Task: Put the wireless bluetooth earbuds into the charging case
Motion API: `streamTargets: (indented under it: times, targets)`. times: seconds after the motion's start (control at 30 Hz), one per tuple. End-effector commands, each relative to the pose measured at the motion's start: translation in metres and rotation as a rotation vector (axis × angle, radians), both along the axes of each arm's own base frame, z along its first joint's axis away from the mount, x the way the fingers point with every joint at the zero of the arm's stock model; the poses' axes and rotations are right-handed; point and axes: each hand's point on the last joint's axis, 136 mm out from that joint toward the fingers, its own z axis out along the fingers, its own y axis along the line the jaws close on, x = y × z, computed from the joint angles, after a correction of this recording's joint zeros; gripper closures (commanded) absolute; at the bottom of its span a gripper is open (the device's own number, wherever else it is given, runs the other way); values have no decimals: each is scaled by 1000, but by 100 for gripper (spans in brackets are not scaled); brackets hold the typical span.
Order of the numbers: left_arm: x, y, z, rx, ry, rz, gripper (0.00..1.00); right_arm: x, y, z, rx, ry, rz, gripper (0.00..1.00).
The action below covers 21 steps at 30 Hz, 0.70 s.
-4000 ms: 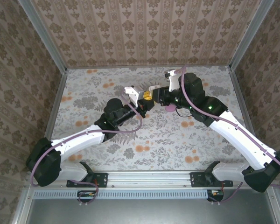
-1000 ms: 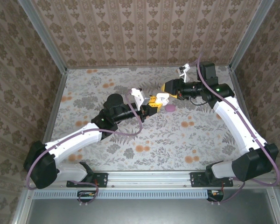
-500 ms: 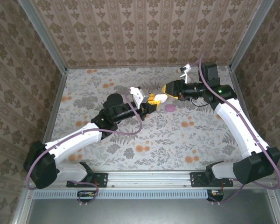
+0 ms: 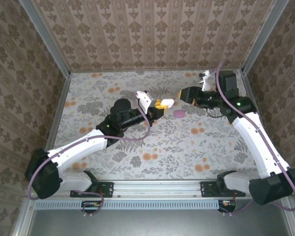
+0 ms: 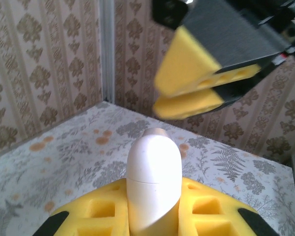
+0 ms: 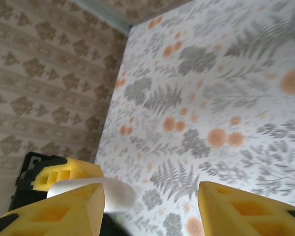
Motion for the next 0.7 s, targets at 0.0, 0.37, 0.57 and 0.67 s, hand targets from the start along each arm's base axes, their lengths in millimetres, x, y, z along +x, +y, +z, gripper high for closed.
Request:
streamTargets:
  times: [0.0,0.37,0.57,0.67]
  targets:
    - [9,8,-19,1,135,77,79,7,-27,-5,-47,-40,-142,43]
    - [22,-7,-97,113,469,112,80,10,-52,-18,-31,-42,-265,42]
    - [32,-17,-155,194,718,173,80,7,-57,-27,-42,-15,-280,42]
    - [29,-21,-182,229,826,176,80,7,-59,-32,-37,3,-293,42]
